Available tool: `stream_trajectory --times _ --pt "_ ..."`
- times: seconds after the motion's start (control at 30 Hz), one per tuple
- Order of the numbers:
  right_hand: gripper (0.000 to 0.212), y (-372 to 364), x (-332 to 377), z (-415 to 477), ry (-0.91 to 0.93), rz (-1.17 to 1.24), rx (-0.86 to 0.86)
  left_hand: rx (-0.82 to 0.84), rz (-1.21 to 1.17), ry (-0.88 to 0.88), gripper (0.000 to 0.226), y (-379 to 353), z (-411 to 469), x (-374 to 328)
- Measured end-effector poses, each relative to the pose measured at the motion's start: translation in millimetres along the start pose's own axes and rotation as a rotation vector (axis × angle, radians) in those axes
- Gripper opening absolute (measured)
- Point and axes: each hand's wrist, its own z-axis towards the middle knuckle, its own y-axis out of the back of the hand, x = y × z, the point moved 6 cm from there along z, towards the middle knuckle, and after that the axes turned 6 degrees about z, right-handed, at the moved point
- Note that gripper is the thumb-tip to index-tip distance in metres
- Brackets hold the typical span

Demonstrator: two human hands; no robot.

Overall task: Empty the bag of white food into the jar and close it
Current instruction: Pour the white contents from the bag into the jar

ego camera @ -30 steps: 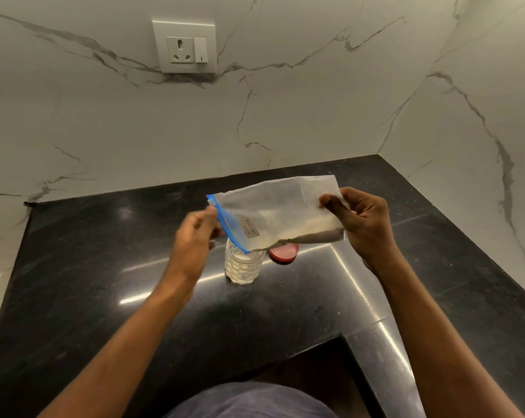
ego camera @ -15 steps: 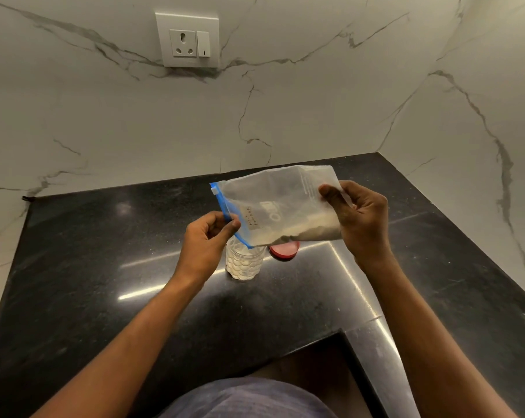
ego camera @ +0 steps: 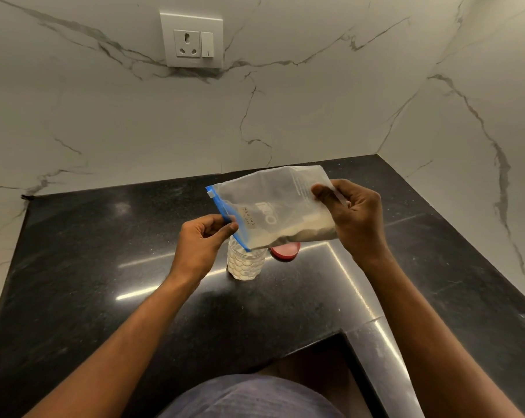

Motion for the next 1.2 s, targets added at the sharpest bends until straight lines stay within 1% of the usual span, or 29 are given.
stream_trajectory --times 0.33,0.57,0.73,0.87,1.03,1.2 --pt "0.006 4 0 1 -0.013 0.020 -0.020 -0.010 0.018 0.014 0.020 0 2 0" --pt "0.007 1 3 0 -0.035 0.012 0.007 -0.009 0.011 0.009 0.019 -3 2 4" --pt "0.007 -3 7 2 -0.016 -0.015 0.006 -0.024 -0.003 0.008 0.018 -3 1 6" --pt "0.010 -3 5 -4 0.004 -0.022 -0.020 -0.042 -0.009 0.006 0.018 0 1 6" --pt "0.020 2 9 -4 0.009 -0.037 -0.048 -0.022 -0.006 -0.011 0.018 -2 1 3" --pt "0.013 5 12 -3 0.027 -0.044 -0.039 -0.017 -0.014 -0.022 0.019 -5 1 3"
